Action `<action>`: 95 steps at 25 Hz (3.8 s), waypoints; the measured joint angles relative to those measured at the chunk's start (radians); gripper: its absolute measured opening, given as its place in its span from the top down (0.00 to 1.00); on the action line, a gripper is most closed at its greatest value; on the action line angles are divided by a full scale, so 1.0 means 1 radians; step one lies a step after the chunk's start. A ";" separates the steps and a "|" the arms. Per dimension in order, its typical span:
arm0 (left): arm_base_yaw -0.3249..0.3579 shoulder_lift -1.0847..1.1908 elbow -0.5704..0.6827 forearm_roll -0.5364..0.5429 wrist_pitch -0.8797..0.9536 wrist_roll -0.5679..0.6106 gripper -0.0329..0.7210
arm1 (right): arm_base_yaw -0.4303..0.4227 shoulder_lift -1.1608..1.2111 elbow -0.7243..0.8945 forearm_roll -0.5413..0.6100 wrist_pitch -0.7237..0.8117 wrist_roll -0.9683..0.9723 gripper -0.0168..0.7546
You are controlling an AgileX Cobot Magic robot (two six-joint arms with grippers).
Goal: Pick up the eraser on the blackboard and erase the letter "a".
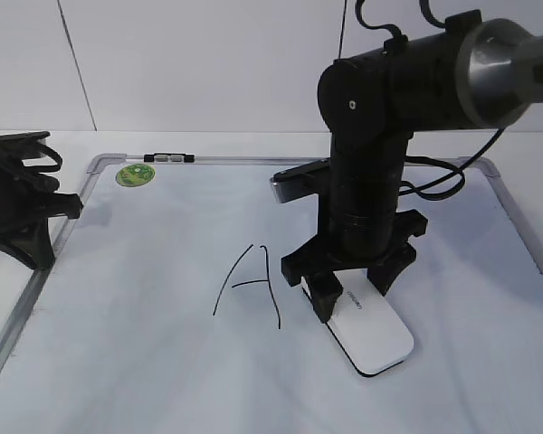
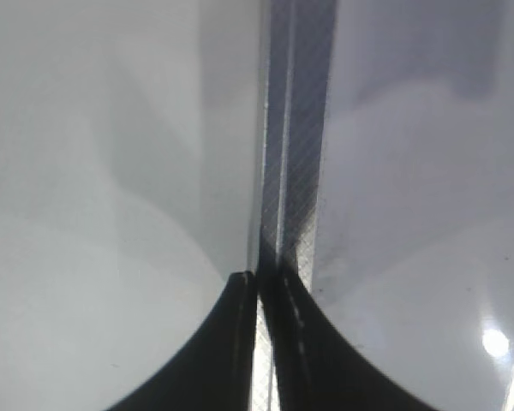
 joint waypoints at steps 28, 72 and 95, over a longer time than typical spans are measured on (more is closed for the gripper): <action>0.000 0.000 0.000 -0.008 -0.008 0.002 0.91 | -0.077 0.000 -0.001 -0.020 0.026 0.014 0.27; 0.000 0.001 0.000 -0.012 -0.021 0.002 0.91 | -0.086 0.028 -0.041 0.018 0.047 0.033 0.27; 0.000 0.001 0.000 -0.012 -0.021 0.002 0.91 | -0.006 0.028 -0.041 0.018 0.047 0.002 0.27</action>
